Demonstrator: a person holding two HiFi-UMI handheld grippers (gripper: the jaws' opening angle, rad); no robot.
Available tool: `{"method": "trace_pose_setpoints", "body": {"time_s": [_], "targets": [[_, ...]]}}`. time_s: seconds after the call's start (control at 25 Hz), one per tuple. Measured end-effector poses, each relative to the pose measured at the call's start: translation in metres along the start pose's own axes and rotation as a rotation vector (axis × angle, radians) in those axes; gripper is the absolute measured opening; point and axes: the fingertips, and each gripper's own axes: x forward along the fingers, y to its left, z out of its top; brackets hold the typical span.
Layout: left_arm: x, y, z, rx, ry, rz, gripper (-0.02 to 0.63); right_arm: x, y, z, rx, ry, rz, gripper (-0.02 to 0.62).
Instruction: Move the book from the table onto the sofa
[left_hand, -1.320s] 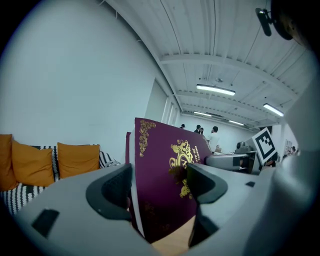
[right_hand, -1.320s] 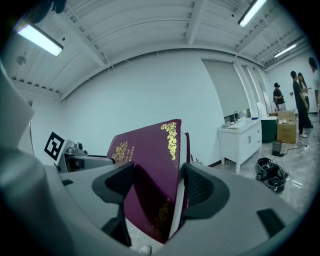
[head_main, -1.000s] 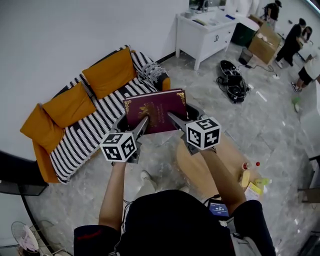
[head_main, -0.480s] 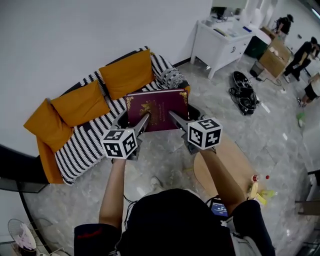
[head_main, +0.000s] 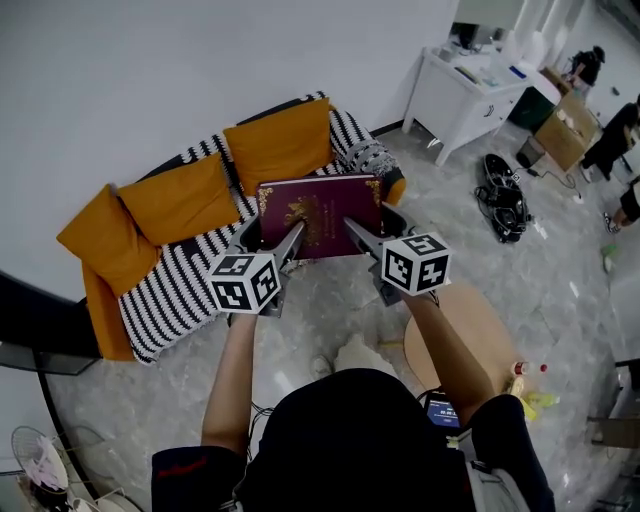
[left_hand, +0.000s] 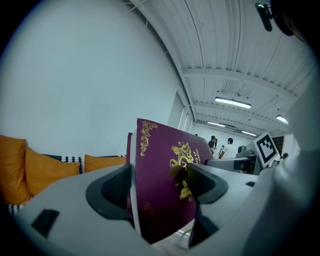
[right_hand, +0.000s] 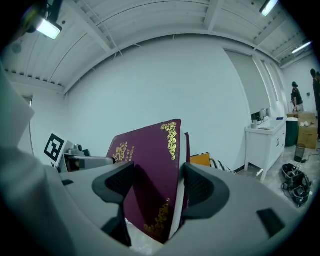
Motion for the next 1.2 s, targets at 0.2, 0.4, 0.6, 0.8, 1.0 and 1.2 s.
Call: {"method": "trace_pose_setpoints", "body": {"time_s": [0.2,0.4,0.6,0.8,1.0,1.2], "targets": [[0.009,0.018,0.007,-0.007,-0.007,0.018,0.36,0.022,-0.003,0.007,-0.014,0.007,0.022,0.318],[0.032,0.04,0.018,-0.018,-0.01,0.042,0.36,0.055,-0.017,0.018,-0.016,0.009,0.046,0.318],[0.066,0.068,0.025,-0.026,-0.003,0.073,0.36,0.097,-0.04,0.023,0.0,0.023,0.072,0.318],[0.144,0.107,0.049,-0.068,0.032,0.091,0.36,0.165,-0.095,0.052,0.012,0.062,0.08,0.318],[0.167,0.119,0.053,-0.074,0.034,0.111,0.36,0.187,-0.113,0.056,0.016,0.069,0.098,0.318],[0.195,0.137,0.052,-0.086,0.05,0.136,0.36,0.216,-0.135,0.056,0.026,0.09,0.122,0.318]]}}
